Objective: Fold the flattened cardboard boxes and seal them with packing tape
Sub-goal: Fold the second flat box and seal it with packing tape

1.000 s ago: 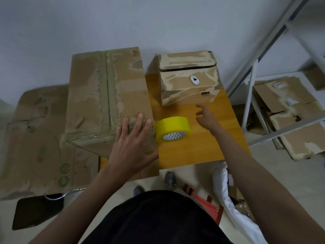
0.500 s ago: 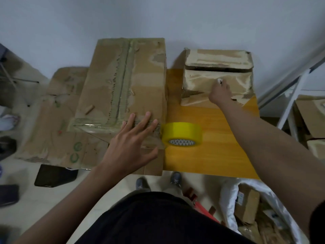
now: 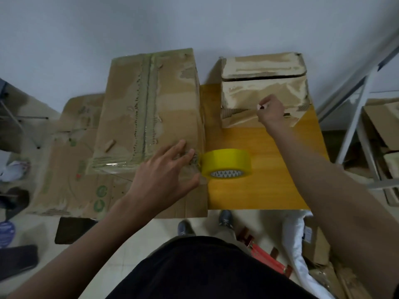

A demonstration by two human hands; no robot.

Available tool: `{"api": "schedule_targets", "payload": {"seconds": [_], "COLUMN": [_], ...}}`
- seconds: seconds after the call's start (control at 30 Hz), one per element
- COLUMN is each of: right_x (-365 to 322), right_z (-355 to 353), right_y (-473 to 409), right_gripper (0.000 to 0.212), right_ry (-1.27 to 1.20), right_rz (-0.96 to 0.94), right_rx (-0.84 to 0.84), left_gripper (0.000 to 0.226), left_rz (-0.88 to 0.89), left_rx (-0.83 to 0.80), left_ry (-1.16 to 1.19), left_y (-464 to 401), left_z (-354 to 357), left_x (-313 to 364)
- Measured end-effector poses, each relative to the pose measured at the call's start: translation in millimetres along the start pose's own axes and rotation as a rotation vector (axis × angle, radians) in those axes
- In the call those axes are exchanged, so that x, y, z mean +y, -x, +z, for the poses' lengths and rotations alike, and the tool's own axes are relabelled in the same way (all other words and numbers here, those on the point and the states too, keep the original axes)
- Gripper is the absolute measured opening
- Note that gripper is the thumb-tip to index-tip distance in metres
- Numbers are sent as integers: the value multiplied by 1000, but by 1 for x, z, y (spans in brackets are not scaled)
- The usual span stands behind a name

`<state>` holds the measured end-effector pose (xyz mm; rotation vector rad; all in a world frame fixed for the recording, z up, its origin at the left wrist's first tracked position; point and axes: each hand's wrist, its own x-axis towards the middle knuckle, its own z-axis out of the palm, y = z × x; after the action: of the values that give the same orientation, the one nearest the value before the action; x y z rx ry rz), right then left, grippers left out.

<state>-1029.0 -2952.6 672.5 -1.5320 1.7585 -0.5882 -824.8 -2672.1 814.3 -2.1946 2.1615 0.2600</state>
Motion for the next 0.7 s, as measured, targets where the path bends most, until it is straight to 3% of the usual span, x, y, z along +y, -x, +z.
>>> {"api": "schedule_targets", "payload": {"seconds": [0.1,0.2,0.3,0.5,0.7], "right_x": [-15,-31,-43,-50,-51], "right_z": [-12,-28,-40,-37,-11], "right_y": [43,98,151,234,271], "right_gripper": [16,20,26,19,16], "right_ry": [-216,-353,-381,-398,-281], "right_rz": [-52,-129,-168,-63,-34], "right_rx": [28,60,101,76,51], "left_gripper": [55,44,29,50,50], "left_rz": [86,180,320,568,603], "left_rx": [37,-76,-207,-542,-779], "left_ry": [-44,-82,33,58,108], "left_y": [-24,-57,-91,-150,-165], "left_z": [-15,-27,-37,-32,-8], "left_x": [2,-2,-7,7,12]}}
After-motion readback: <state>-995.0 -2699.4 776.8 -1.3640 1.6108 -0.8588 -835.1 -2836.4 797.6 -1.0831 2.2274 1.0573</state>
